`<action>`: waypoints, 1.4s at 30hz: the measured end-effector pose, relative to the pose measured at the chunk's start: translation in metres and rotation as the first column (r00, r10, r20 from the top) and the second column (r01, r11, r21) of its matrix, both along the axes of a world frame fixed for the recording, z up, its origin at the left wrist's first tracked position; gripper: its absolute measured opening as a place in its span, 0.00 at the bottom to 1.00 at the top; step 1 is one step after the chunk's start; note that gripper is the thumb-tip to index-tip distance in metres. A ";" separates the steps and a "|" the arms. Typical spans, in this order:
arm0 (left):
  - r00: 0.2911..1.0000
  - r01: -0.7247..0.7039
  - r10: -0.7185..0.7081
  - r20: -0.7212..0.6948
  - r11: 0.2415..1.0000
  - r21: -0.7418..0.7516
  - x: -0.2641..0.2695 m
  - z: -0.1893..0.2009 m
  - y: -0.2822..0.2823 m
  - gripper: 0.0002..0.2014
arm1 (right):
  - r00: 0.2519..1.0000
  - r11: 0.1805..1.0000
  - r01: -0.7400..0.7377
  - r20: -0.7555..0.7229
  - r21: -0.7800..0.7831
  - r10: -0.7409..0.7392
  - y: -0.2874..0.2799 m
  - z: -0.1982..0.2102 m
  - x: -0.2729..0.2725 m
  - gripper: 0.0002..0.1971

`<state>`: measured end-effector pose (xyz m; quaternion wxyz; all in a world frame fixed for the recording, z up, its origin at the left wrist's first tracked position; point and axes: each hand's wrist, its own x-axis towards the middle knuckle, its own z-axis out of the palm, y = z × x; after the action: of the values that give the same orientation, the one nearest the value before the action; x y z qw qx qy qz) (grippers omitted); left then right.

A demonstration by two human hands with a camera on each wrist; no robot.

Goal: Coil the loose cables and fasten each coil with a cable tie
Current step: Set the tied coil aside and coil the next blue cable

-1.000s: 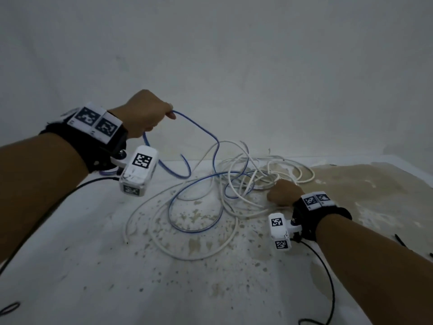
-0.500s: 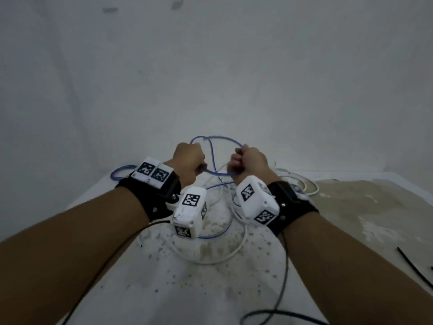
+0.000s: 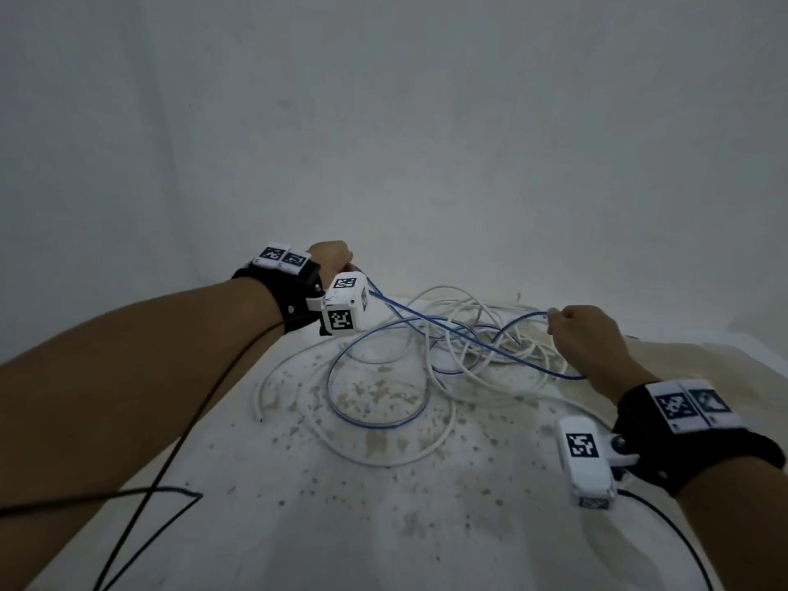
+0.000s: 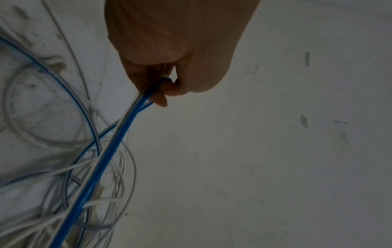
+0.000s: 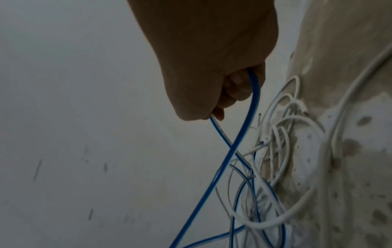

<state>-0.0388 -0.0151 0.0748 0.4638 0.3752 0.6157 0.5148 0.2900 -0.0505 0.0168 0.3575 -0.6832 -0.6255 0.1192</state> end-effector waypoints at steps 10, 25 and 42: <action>0.981 0.114 -0.072 -0.179 0.966 0.233 0.044 0.077 -0.007 0.14 | 0.958 0.993 -0.093 -0.265 0.076 0.110 0.007 0.002 -0.022 0.17; 0.991 0.000 0.032 -0.127 0.969 0.247 -0.015 0.098 0.008 0.13 | 0.961 0.987 -0.097 0.244 -0.131 0.127 0.016 0.007 -0.044 0.17; 0.880 0.144 -0.064 -0.470 0.980 0.137 -0.005 0.096 -0.010 0.08 | 0.955 0.999 -0.033 0.295 -0.005 0.033 0.010 0.005 -0.038 0.17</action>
<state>-0.0438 -0.0255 0.1712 0.2973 0.5576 0.6419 0.4344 0.2518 -0.0408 0.0220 0.2579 -0.6829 -0.6831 0.0217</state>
